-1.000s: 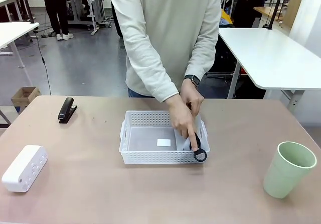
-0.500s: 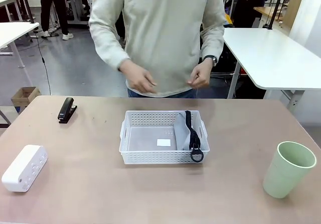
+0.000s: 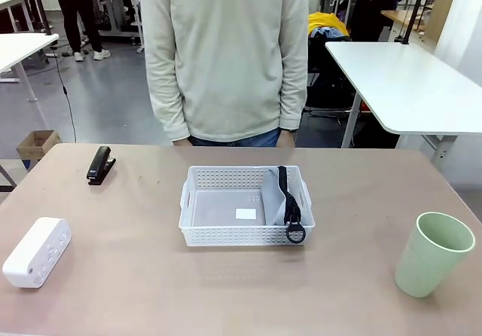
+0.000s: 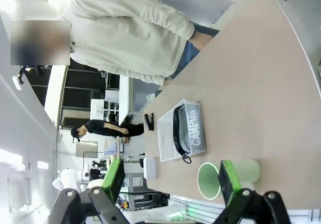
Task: Efficiently arrange items inside the basket to fit them all.
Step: Pick up the Digital clock and place it inside the Organizing basket.
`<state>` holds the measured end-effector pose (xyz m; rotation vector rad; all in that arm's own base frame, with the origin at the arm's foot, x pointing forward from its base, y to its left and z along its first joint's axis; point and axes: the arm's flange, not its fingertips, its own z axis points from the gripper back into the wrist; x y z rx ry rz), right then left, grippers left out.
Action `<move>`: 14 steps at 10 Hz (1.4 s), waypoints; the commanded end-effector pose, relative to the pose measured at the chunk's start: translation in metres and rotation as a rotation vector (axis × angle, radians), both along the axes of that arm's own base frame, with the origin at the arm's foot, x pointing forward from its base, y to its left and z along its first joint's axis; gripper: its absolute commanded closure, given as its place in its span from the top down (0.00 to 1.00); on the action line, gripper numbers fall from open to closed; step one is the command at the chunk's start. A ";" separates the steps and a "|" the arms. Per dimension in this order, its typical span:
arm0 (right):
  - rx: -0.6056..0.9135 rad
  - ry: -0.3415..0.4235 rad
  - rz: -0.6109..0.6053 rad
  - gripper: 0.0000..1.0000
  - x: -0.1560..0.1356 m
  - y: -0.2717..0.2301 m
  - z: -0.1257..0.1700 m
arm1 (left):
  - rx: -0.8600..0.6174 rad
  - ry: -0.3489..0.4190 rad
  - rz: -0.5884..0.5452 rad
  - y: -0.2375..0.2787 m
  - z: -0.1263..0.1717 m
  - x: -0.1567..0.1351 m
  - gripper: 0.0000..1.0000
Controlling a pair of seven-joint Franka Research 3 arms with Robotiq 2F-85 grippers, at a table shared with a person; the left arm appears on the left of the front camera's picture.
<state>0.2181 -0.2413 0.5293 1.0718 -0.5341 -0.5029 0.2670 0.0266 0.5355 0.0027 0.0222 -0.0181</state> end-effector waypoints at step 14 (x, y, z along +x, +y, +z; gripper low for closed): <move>0.002 -0.041 0.007 1.00 0.001 -0.001 0.000 | -0.178 0.087 -0.147 0.002 -0.140 0.017 1.00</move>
